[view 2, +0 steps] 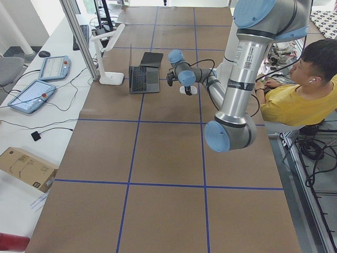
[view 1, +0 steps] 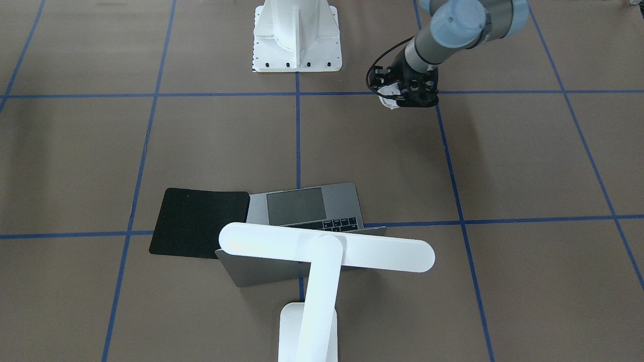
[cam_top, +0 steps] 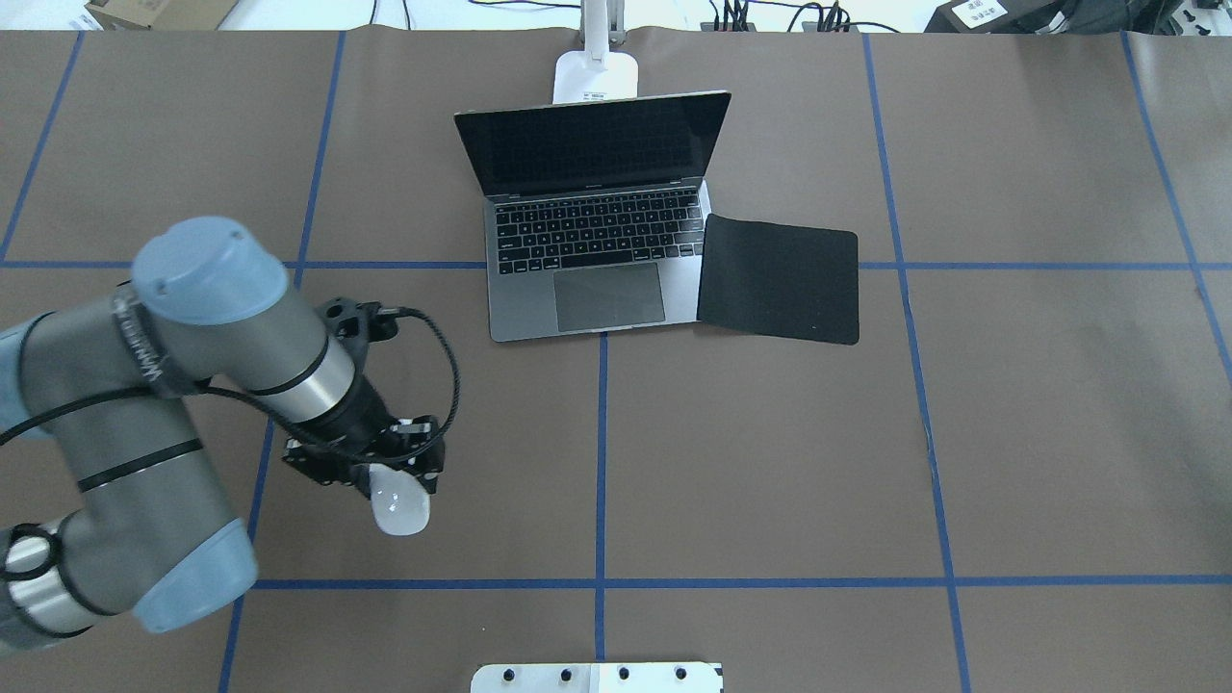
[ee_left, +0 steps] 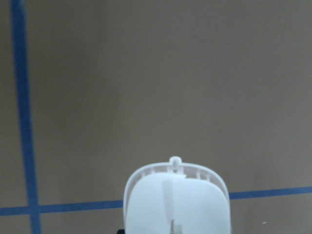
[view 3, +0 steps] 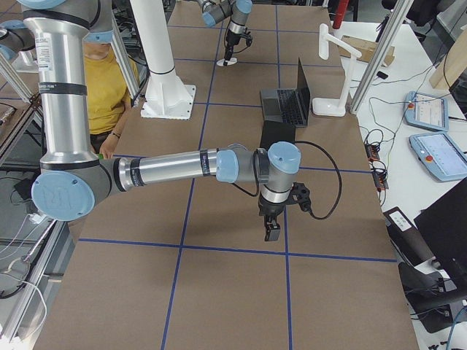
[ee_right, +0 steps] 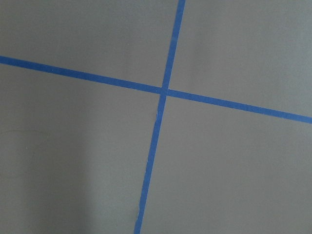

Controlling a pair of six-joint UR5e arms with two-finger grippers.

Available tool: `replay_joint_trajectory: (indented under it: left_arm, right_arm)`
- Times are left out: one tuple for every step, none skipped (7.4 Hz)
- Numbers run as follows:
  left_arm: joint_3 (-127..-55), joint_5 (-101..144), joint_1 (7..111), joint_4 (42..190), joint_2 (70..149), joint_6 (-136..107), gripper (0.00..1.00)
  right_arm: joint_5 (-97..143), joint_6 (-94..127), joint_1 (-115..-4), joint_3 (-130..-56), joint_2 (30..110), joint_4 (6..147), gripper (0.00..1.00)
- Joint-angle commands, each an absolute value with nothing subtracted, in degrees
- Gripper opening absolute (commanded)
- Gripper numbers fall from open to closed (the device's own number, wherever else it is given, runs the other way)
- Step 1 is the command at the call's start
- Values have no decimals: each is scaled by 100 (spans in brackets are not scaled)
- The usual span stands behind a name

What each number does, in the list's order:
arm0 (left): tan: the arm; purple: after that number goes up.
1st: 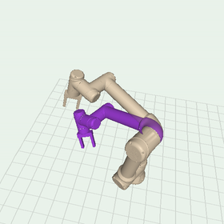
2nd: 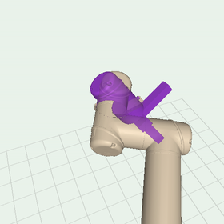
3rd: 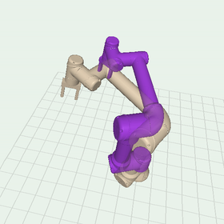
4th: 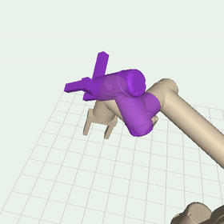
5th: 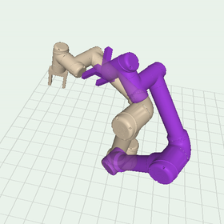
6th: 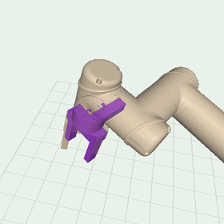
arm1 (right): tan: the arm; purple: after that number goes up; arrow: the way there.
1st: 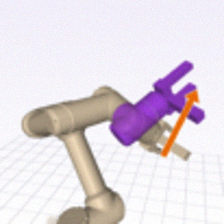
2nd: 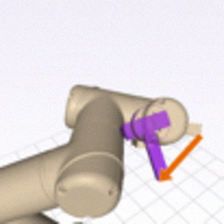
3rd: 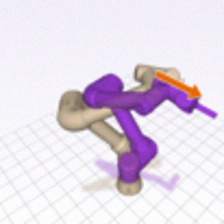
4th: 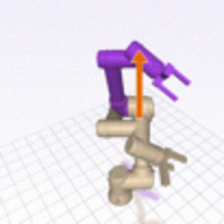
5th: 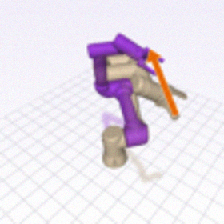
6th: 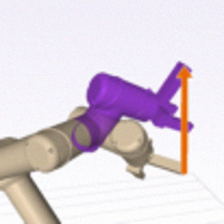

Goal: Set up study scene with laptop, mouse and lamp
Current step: 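Carry the white mouse with the left gripper toward the mouse pad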

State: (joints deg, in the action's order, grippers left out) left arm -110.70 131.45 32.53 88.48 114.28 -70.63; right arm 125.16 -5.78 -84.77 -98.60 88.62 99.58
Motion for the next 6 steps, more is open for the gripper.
replay_joint_trajectory:
  left_arm:
    - [-9902,12895,3261,8420,12959,-7066,45]
    - [-9444,12754,3261,8437,13486,-7093,45]
    - [-8804,12727,3261,8464,14118,-7249,45]
    - [-7910,12683,3261,8638,14855,-7399,46]
    - [-6918,12456,3243,9188,15489,-7705,46]
    - [-6064,12271,3217,9881,15904,-7865,46]
  right_arm:
    - [12516,-571,-8481,-9853,8868,9958,100]
    - [12516,-571,-8473,-9809,8859,9958,100]
    - [12516,-571,-8473,-9782,8859,9958,100]
    - [12516,-571,-8473,-9782,8859,9958,100]
    - [12516,-571,-8473,-9774,8859,9958,100]
    - [12516,-571,-8473,-9756,8859,9958,100]
